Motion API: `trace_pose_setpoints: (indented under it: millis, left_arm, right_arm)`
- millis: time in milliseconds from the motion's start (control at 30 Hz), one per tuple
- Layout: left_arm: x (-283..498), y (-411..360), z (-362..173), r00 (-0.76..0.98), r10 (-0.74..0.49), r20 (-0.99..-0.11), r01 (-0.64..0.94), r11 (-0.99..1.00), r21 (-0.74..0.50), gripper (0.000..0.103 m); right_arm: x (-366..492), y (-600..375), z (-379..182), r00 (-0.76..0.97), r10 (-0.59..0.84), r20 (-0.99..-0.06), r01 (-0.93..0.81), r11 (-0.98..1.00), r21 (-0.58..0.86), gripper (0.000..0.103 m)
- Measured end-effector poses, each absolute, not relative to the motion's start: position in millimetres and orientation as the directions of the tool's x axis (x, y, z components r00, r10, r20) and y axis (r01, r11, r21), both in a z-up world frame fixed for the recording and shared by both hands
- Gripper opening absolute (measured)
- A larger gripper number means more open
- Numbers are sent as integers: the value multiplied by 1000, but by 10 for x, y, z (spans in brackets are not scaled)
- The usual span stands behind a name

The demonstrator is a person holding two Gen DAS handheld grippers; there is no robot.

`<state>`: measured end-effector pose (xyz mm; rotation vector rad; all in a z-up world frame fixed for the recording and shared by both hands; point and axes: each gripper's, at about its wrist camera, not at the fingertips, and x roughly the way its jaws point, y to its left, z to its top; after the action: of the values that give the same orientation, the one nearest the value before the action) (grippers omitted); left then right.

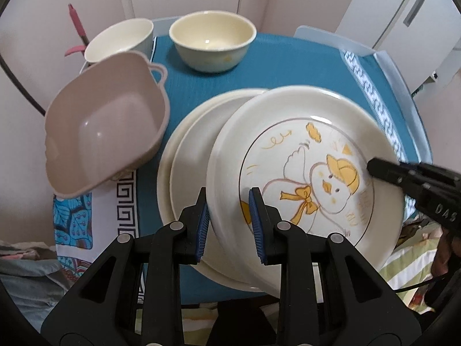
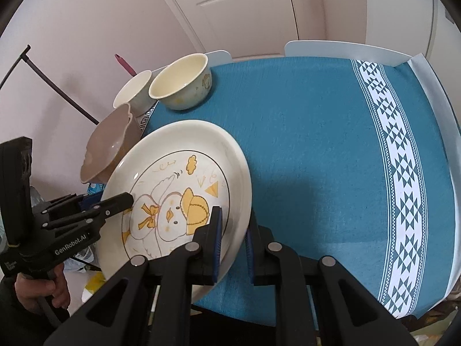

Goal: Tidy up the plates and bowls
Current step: 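Lower the duck-and-bow plate onto the white plate and open both tools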

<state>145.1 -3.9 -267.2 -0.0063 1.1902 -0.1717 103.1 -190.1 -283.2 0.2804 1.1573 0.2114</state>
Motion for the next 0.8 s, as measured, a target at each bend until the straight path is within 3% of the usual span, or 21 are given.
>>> trace_pose_setpoints:
  millis: [300, 800]
  left_arm:
    - [1448, -69, -2870, 343, -89, -935, 141, 989, -42, 24]
    - [1485, -335, -2861, 399, 112, -910, 191, 961, 202, 24]
  right_arm:
    - [1088, -1778, -2829, 394, 272, -878, -27, 958, 285, 14]
    - [1136, -1726, -2811, 397, 264, -879, -57, 963, 263, 14]
